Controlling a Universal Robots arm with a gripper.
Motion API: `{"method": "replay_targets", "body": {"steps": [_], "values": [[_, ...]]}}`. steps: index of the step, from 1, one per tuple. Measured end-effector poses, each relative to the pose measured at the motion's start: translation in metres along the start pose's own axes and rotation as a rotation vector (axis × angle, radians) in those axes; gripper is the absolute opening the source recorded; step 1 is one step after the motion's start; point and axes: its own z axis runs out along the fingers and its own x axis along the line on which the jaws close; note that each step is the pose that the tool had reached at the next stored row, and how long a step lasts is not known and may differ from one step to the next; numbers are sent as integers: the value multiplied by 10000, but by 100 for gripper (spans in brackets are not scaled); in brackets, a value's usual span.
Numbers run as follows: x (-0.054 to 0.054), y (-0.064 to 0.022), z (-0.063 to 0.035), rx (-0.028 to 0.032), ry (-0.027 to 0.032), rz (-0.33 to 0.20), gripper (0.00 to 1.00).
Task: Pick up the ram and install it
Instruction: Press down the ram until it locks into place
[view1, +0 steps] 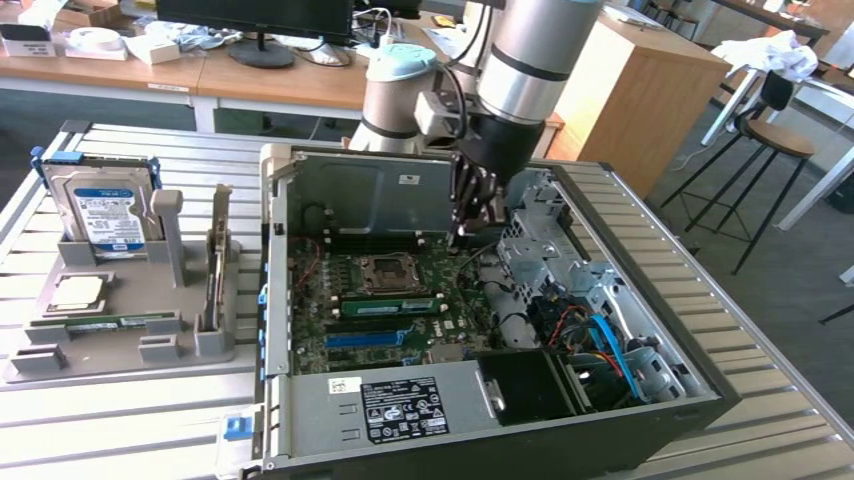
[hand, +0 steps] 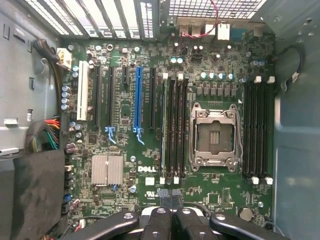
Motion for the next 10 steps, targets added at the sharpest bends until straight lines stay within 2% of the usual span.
{"method": "replay_targets", "body": {"steps": [10], "values": [[2, -5, 148, 1, -30, -1, 10]]}}
